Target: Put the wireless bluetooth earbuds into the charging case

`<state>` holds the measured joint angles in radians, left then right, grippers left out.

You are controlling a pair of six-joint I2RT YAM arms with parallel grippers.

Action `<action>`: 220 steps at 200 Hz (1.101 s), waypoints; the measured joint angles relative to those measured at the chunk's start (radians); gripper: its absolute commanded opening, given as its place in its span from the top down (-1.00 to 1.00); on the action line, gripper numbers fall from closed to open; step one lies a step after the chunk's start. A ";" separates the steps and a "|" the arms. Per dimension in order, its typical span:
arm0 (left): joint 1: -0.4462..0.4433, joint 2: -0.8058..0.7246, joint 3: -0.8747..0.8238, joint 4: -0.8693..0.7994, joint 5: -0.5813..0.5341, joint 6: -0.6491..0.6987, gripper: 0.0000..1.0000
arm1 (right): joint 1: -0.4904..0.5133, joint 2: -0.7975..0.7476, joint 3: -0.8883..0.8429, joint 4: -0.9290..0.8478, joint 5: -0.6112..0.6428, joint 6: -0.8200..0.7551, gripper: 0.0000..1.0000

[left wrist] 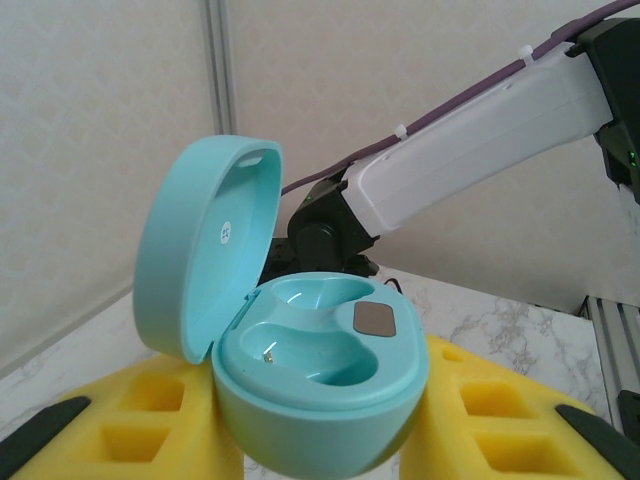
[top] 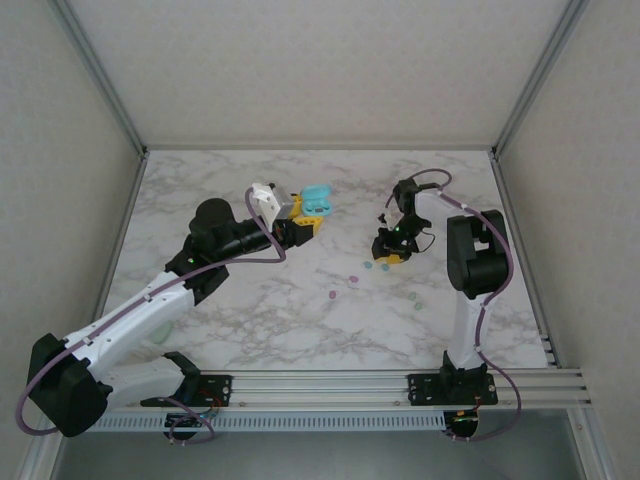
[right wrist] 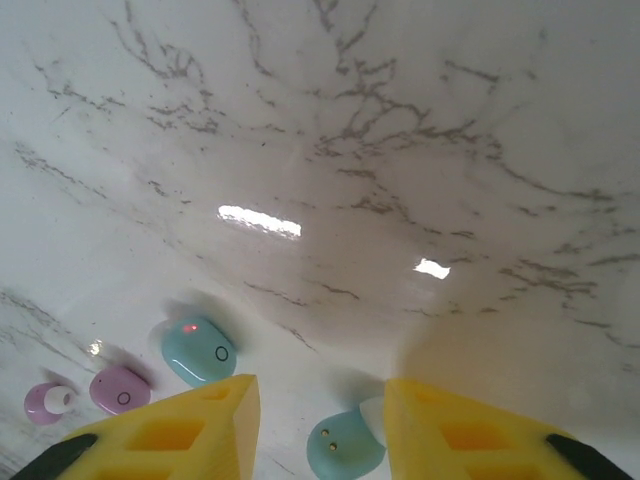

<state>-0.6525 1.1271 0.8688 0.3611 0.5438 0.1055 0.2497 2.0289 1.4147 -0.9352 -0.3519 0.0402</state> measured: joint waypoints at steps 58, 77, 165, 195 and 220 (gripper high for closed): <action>0.000 0.000 0.000 0.000 0.000 0.000 0.69 | 0.003 0.000 0.003 -0.001 0.018 0.005 0.20; 0.000 0.000 0.000 -0.004 0.000 0.000 0.69 | 0.005 0.000 0.016 -0.001 0.017 0.008 0.20; 0.000 0.001 0.008 -0.018 0.000 0.000 0.69 | 0.006 0.021 0.050 -0.005 -0.002 0.003 0.17; 0.000 0.001 0.008 -0.019 0.000 0.000 0.69 | 0.007 0.040 0.053 -0.005 -0.021 0.003 0.17; 0.000 0.001 0.008 -0.023 0.000 0.001 0.69 | 0.010 0.045 0.049 -0.004 -0.038 0.003 0.18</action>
<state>-0.6525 1.1282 0.8768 0.3386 0.5438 0.1062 0.2592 2.0743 1.4635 -0.9390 -0.3901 0.0433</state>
